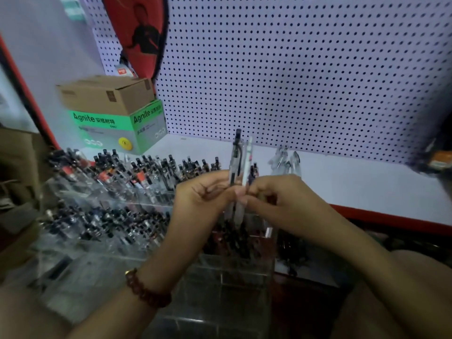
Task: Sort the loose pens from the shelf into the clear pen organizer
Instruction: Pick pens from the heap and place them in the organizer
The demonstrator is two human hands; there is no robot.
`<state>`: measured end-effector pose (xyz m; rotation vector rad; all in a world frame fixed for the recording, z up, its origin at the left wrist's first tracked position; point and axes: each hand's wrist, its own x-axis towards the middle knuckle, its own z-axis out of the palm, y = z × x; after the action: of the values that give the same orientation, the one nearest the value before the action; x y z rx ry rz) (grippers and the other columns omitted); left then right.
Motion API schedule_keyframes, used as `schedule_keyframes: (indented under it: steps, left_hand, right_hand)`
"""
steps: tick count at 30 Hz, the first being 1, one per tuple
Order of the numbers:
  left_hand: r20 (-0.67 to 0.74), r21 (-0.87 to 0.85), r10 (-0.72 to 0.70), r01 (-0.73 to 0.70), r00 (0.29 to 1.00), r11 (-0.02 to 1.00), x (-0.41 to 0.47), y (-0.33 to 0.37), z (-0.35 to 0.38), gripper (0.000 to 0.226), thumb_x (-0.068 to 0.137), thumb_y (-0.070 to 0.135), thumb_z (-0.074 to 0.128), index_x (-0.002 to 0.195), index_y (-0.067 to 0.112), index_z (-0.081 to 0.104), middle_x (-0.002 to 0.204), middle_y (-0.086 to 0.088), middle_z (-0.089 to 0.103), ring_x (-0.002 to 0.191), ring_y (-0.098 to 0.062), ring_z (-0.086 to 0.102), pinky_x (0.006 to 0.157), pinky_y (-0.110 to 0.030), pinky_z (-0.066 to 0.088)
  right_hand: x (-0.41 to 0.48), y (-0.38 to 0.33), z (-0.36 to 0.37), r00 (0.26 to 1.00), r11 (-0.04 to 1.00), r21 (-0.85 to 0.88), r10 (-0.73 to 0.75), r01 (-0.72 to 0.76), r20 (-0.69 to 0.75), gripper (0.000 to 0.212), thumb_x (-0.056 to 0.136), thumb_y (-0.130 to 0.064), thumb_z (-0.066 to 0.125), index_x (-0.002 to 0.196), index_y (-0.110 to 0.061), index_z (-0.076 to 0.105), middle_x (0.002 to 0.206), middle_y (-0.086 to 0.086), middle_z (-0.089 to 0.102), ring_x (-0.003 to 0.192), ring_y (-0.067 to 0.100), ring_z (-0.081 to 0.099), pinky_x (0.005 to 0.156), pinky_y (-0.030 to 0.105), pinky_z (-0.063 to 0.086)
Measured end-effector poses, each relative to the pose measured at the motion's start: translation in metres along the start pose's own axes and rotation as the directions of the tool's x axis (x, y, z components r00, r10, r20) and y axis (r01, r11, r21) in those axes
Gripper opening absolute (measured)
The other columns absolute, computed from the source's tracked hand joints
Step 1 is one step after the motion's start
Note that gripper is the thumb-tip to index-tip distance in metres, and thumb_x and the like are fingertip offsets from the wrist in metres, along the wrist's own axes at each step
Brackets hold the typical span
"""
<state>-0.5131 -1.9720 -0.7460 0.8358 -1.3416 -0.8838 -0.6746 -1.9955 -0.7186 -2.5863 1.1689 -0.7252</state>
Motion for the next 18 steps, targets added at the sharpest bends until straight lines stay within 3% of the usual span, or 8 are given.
schedule_keyframes:
  steps: [3, 6, 9, 12, 13, 15, 18]
  left_hand:
    - [0.000, 0.016, 0.054, -0.054, 0.999, 0.998, -0.006, -0.002, -0.003, 0.018, 0.082, -0.006, 0.064, 0.093, 0.005, 0.072, 0.079, 0.003, 0.074, 0.074, -0.007, 0.069, 0.068, -0.018, 0.052]
    - [0.047, 0.098, 0.086, -0.090, 0.995, 0.991, -0.008, -0.011, -0.008, 0.020, 0.081, -0.004, 0.066, 0.093, 0.009, 0.074, 0.075, 0.008, 0.073, 0.069, -0.006, 0.065, 0.064, -0.021, 0.052]
    - [0.166, 0.222, 0.121, -0.157, 0.979, 0.962, -0.014, -0.021, -0.005, 0.017, 0.075, 0.011, 0.072, 0.091, 0.014, 0.074, 0.073, 0.004, 0.073, 0.063, -0.014, 0.066, 0.063, -0.027, 0.055]
    - [0.210, 0.284, 0.137, -0.195, 0.968, 0.939, -0.017, -0.029, 0.004, 0.031, 0.075, 0.011, 0.068, 0.106, 0.015, 0.068, 0.080, 0.016, 0.072, 0.073, 0.002, 0.065, 0.068, -0.014, 0.051]
    - [0.219, 0.368, 0.175, -0.248, 0.960, 0.896, -0.018, -0.032, 0.005, 0.036, 0.076, 0.013, 0.068, 0.112, 0.016, 0.067, 0.087, 0.016, 0.071, 0.077, 0.005, 0.063, 0.071, -0.010, 0.049]
    - [0.309, 0.607, 0.234, -0.380, 0.922, 0.698, -0.021, -0.043, 0.004, 0.043, 0.077, 0.017, 0.066, 0.120, 0.016, 0.065, 0.099, 0.003, 0.071, 0.086, -0.004, 0.062, 0.075, -0.018, 0.050]
    - [0.507, 0.733, 0.231, -0.557, 0.830, 0.391, -0.026, -0.064, 0.003, 0.027, 0.080, 0.021, 0.067, 0.106, 0.014, 0.068, 0.105, -0.003, 0.067, 0.093, -0.023, 0.061, 0.077, -0.035, 0.049]
  right_hand:
    - [-0.001, 0.002, 0.008, 0.996, 0.963, 0.256, 0.092, -0.085, -0.014, 0.030, 0.085, -0.049, 0.053, 0.083, -0.020, 0.061, 0.064, -0.002, 0.060, 0.054, 0.011, 0.055, 0.055, 0.033, 0.047]
    - [-0.004, 0.004, 0.014, 0.984, 0.839, 0.536, 0.158, -0.088, -0.086, 0.025, 0.085, -0.049, 0.059, 0.097, -0.028, 0.052, 0.062, -0.006, 0.048, 0.053, 0.005, 0.047, 0.053, 0.020, 0.039]
    - [-0.011, 0.003, 0.021, 0.988, 0.905, 0.421, 0.009, 0.058, -0.154, 0.031, 0.084, -0.049, 0.054, 0.095, -0.021, 0.058, 0.072, -0.004, 0.059, 0.063, 0.007, 0.059, 0.057, 0.023, 0.048]
    - [-0.014, 0.006, 0.024, 0.950, 0.935, 0.346, 0.037, 0.077, -0.311, 0.027, 0.093, -0.037, 0.048, 0.077, -0.018, 0.059, 0.066, 0.002, 0.058, 0.059, 0.014, 0.056, 0.053, 0.021, 0.044]
    - [-0.015, 0.010, 0.023, 0.935, 0.936, 0.347, 0.067, 0.062, -0.348, 0.031, 0.094, -0.034, 0.048, 0.075, -0.013, 0.060, 0.064, 0.005, 0.058, 0.057, 0.016, 0.054, 0.052, 0.020, 0.042]
    - [-0.019, 0.020, 0.014, 0.913, 0.953, 0.302, 0.086, 0.041, -0.398, 0.036, 0.094, -0.034, 0.046, 0.075, -0.006, 0.060, 0.062, 0.007, 0.058, 0.055, 0.015, 0.054, 0.051, 0.020, 0.042]
    - [-0.025, 0.029, 0.012, 0.935, 0.989, 0.148, 0.078, -0.028, -0.346, 0.028, 0.092, -0.039, 0.048, 0.082, -0.016, 0.062, 0.059, -0.002, 0.062, 0.051, 0.010, 0.056, 0.047, 0.017, 0.041]
